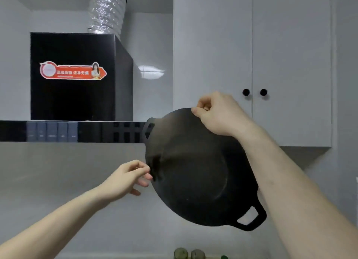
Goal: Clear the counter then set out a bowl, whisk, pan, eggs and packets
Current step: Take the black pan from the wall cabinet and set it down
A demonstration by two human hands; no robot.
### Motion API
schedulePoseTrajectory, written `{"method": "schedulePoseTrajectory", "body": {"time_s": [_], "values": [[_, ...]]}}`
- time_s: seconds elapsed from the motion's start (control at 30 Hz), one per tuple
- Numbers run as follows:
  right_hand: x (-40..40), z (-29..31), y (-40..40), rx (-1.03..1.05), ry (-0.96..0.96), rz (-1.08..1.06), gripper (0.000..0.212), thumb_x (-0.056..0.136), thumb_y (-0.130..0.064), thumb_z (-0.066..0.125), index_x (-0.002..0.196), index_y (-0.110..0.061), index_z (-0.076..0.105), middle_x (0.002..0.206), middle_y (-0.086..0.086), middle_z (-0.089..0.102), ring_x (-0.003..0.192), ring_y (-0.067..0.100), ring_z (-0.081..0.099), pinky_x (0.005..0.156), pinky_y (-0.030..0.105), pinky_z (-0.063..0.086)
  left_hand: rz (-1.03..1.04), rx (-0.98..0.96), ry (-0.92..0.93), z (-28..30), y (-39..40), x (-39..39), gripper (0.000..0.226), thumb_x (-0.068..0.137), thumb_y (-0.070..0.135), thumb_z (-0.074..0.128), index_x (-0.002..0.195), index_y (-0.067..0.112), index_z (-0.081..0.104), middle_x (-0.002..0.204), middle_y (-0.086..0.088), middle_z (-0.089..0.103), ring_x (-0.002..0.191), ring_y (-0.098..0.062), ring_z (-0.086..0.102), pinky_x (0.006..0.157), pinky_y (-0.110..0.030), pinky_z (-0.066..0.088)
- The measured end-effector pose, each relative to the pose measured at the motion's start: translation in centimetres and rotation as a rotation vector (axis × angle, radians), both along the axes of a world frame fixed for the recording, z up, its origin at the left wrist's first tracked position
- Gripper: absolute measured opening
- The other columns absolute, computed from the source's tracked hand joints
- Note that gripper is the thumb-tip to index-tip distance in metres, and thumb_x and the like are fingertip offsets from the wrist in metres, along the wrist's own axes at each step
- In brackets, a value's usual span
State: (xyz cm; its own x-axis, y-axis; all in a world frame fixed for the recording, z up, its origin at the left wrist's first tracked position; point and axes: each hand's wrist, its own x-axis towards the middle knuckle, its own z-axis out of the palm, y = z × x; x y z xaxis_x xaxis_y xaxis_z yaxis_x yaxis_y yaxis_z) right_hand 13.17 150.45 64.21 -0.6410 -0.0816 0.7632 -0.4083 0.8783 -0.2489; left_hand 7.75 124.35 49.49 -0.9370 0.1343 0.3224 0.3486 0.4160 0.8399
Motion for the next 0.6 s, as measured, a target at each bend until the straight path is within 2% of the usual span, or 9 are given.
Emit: {"method": "schedulePoseTrajectory", "body": {"time_s": [0.07,0.2,0.27,0.33,0.4,0.47,0.53,0.6], "values": [[-0.5,-2.1,-2.4,0.001,0.041,0.144,0.028,0.097,-0.042,0.06,0.074,-0.025,0.063,0.07,-0.01,0.06,0.073,0.016,0.058,0.066,0.033,0.046,0.035,0.095,-0.14,-0.3,-2.8,2.2,0.038,0.102,0.044,0.05,0.112,0.012,0.066,0.105,-0.004,0.077,0.099,-0.027,0.073,0.087,-0.051,0.06],[-1.3,-7.8,-7.6,0.013,0.072,0.447,0.026,0.098,-0.04,0.06,0.076,-0.027,0.062,0.068,-0.011,0.061,0.063,0.008,0.054,0.06,0.028,0.042,0.131,0.291,-0.382,-2.9,-8.9,7.3,0.065,0.097,0.065,0.038,0.121,0.01,0.065,0.115,-0.006,0.075,0.106,-0.029,0.072,0.091,-0.051,0.058],[-1.9,-11.0,-9.9,0.03,0.057,0.584,0.022,0.099,-0.038,0.06,0.079,-0.029,0.063,0.071,-0.013,0.063,0.066,0.007,0.058,0.061,0.028,0.044,0.154,0.408,-0.483,-4.9,-11.7,9.8,0.078,0.094,0.072,0.033,0.124,0.008,0.065,0.121,-0.009,0.073,0.111,-0.033,0.07,0.095,-0.053,0.055],[-2.2,-14.4,-12.3,0.045,0.04,0.694,0.019,0.098,-0.035,0.061,0.08,-0.028,0.063,0.075,-0.012,0.064,0.072,0.011,0.061,0.064,0.036,0.05,0.199,0.504,-0.557,-7.3,-14.3,12.0,0.088,0.092,0.077,0.029,0.127,0.005,0.064,0.124,-0.012,0.071,0.116,-0.037,0.067,0.094,-0.052,0.055],[-2.2,-18.0,-14.8,0.076,0.023,0.763,0.017,0.099,-0.034,0.061,0.083,-0.027,0.062,0.077,-0.011,0.064,0.072,0.014,0.06,0.066,0.04,0.051,0.248,0.57,-0.631,-9.8,-16.7,14.0,0.093,0.09,0.08,0.026,0.13,0.003,0.062,0.126,-0.014,0.07,0.121,-0.04,0.063,0.087,-0.048,0.057],[-1.7,-21.7,-17.8,0.138,0.007,0.82,0.017,0.099,-0.037,0.058,0.086,-0.027,0.062,0.08,-0.012,0.064,0.072,0.013,0.059,0.066,0.039,0.05,0.284,0.62,-0.698,-12.4,-19.1,15.9,0.098,0.089,0.082,0.024,0.131,0.002,0.061,0.128,-0.016,0.068,0.123,-0.039,0.062,0.085,-0.046,0.058],[-1.0,-25.2,-20.9,0.195,-0.023,0.898,0.02,0.099,-0.04,0.054,0.087,-0.027,0.063,0.082,-0.013,0.063,0.072,0.009,0.058,0.065,0.037,0.05,0.326,0.649,-0.767,-15.1,-21.6,17.8,0.094,0.093,0.077,0.021,0.13,0.0,0.062,0.127,-0.018,0.068,0.12,-0.037,0.064,0.091,-0.046,0.055],[-0.2,-28.0,-23.7,0.249,-0.065,0.992,0.018,0.1,-0.038,0.055,0.089,-0.028,0.063,0.083,-0.014,0.061,0.073,0.009,0.057,0.066,0.035,0.05,0.364,0.686,-0.824,-17.7,-23.9,19.4,0.083,0.099,0.063,0.021,0.131,-0.002,0.061,0.126,-0.018,0.069,0.118,-0.035,0.066,0.098,-0.047,0.051]]}}
